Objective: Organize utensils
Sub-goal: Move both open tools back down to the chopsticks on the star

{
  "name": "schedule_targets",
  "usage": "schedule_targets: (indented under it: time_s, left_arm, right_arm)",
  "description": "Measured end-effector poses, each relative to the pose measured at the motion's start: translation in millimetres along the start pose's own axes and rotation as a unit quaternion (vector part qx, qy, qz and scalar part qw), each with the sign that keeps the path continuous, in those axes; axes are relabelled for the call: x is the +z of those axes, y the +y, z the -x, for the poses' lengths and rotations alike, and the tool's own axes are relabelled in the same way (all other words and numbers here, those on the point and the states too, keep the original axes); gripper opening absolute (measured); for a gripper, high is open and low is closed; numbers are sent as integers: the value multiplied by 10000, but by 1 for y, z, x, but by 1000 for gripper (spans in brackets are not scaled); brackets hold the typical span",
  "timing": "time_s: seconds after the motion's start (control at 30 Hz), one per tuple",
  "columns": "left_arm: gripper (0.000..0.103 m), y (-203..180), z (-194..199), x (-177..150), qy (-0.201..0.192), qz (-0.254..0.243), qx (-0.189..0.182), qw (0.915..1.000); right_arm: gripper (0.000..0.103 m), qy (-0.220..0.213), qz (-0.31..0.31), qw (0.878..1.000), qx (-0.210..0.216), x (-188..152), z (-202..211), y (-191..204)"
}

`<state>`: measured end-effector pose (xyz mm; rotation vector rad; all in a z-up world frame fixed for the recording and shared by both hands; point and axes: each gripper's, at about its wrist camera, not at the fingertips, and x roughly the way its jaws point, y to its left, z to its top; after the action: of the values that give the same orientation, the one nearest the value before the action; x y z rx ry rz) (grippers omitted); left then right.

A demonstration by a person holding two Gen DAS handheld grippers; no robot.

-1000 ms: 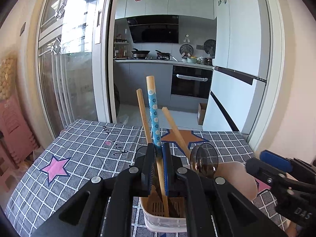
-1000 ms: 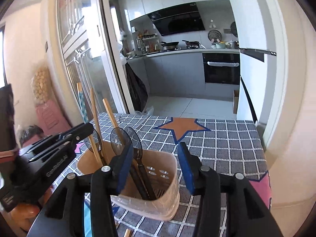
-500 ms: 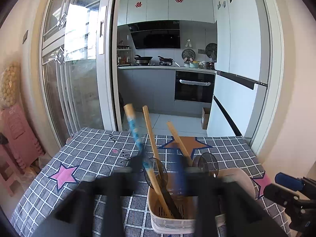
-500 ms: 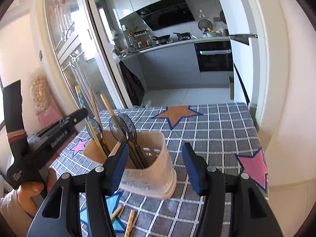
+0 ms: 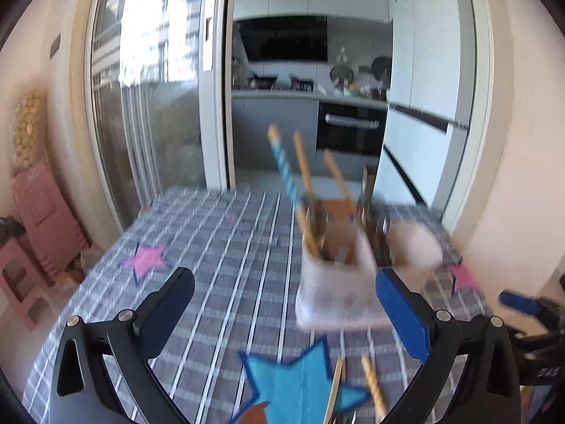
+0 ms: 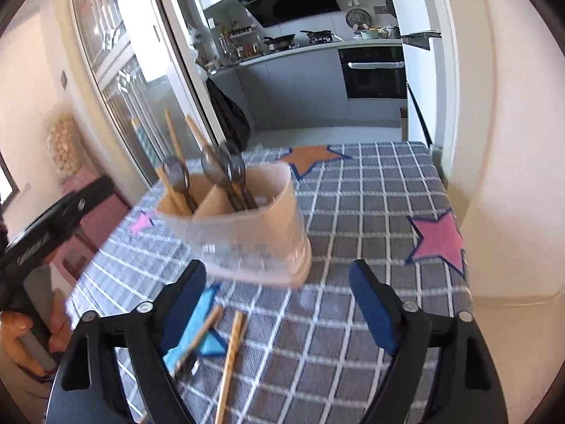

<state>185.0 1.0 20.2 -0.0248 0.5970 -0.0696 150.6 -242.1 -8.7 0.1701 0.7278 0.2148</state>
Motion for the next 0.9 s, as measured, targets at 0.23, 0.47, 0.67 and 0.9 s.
schedule_targets:
  time_s: [0.23,0.47,0.67,0.9]
  left_arm:
    - [103,8,8,-79,973,-257,61,9949]
    - [103,11,9,-136,1502,-426,135,9876]
    - [103,13,5,-154,1816,-530,-73,9819]
    - [103,16,-9,-153,2028,-399,-271,9780]
  right_arm:
    - [103,370,286,9989,5,-46,12,27]
    - [103,1546,333,9874,-89,-95,-10,32]
    - [103,1899,138,9814,-234,-118,-15,25]
    - [103,1946,150,9800,-390,-119,-14,26]
